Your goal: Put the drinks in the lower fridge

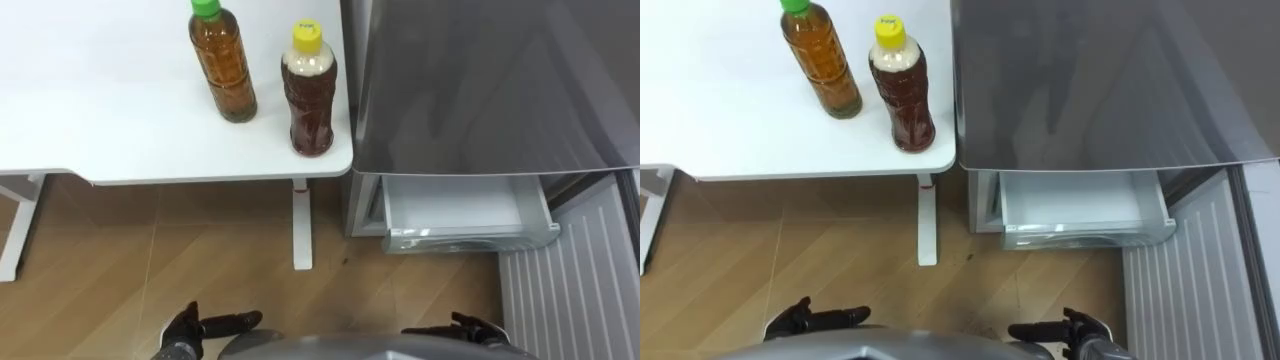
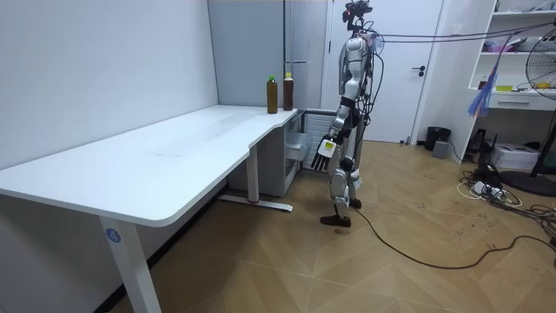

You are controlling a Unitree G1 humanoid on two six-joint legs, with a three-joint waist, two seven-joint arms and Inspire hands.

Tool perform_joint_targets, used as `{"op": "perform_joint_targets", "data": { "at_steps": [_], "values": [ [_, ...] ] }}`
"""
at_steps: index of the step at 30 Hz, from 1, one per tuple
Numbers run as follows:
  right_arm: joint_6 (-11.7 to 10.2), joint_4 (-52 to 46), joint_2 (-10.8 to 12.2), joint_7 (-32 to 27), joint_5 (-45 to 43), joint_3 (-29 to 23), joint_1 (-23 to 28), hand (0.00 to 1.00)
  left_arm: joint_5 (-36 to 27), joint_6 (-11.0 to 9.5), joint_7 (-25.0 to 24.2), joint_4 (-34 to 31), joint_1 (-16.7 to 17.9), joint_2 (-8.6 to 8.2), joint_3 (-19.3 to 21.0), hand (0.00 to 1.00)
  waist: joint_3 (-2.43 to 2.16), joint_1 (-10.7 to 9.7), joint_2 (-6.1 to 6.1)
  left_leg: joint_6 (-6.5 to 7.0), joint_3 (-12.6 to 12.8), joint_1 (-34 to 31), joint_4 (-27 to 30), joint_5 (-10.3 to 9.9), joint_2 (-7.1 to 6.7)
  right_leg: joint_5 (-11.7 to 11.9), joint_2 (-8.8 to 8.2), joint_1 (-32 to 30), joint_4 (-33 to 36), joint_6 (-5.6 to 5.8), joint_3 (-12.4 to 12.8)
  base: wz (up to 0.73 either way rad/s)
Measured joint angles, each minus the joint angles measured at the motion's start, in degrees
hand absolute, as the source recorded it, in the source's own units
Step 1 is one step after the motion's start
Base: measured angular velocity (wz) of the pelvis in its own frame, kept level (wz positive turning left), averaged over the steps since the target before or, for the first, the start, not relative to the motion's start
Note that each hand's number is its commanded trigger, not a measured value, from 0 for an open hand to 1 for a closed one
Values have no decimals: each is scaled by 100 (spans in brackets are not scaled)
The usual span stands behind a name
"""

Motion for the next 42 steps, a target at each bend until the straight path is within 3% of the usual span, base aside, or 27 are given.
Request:
{"op": "perform_joint_targets", "data": {
  "at_steps": [4, 9, 10, 22, 28, 29, 31, 36, 42],
  "values": [
    [-57, 3, 1, -8, -4, 17, 15, 0, 8, -19, -1, -14, -1, -1, -9, 0, 17, 21, -22, -2, 22, 33, -46, 1, 17, 2, 22, -2, -5, 1, 87, -7],
    [-169, 60, 1, -28, 13, 30, 59, 0, 14, -59, -1, -29, 7, -6, -25, 0, -11, 95, -43, -14, 56, 76, -95, 8, 31, 5, 39, -14, -14, -5, 125, -5],
    [-177, 59, 1, -26, 13, 28, 58, 0, 15, -71, 0, -29, 9, -5, -24, 0, -35, 100, -51, -15, 49, 72, -94, 8, 30, 6, 40, -17, -16, -5, 115, 0],
    [-302, 107, 5, -27, 45, 20, 76, 0, -28, -255, 309, -28, 85, -9, -43, 0, -42, 115, -49, -16, 64, 90, -131, 7, 30, 6, 39, -22, -22, -5, 113, 0],
    [-365, 95, 4, -35, 31, 8, 114, 0, -650, -295, 549, -4, 207, -35, -21, 0, 0, 110, -40, -17, 60, 83, -109, 6, 30, 6, 39, -4, -22, -5, 107, 0],
    [-362, 89, 4, -45, 47, 8, 114, 0, -774, -290, 606, 18, 223, -37, -19, 0, -23, 112, 12, -19, 56, 71, -99, 4, 31, 6, 39, -5, -21, -5, 105, 0],
    [-356, 88, 4, -70, 60, 4, 119, 0, -922, -280, 707, 18, 256, -41, -2, 0, -20, 111, 11, -20, 56, 67, -96, 2, 31, 6, 39, 0, -20, -5, 105, 0],
    [-292, 108, 5, -94, 158, -104, 142, 0, -1385, -215, 1062, 11, 401, -67, 295, 0, -21, 124, 28, -20, 58, 104, -97, 0, 31, 6, 36, 24, -18, -5, 103, 0],
    [-255, 111, 4, -134, 347, -149, 178, 0, -2751, -232, 1690, -57, 441, -112, 969, 0, -5, 134, 35, -24, 40, 175, -89, -3, 30, 5, 36, 97, -20, -4, 89, 0]
  ]
}}
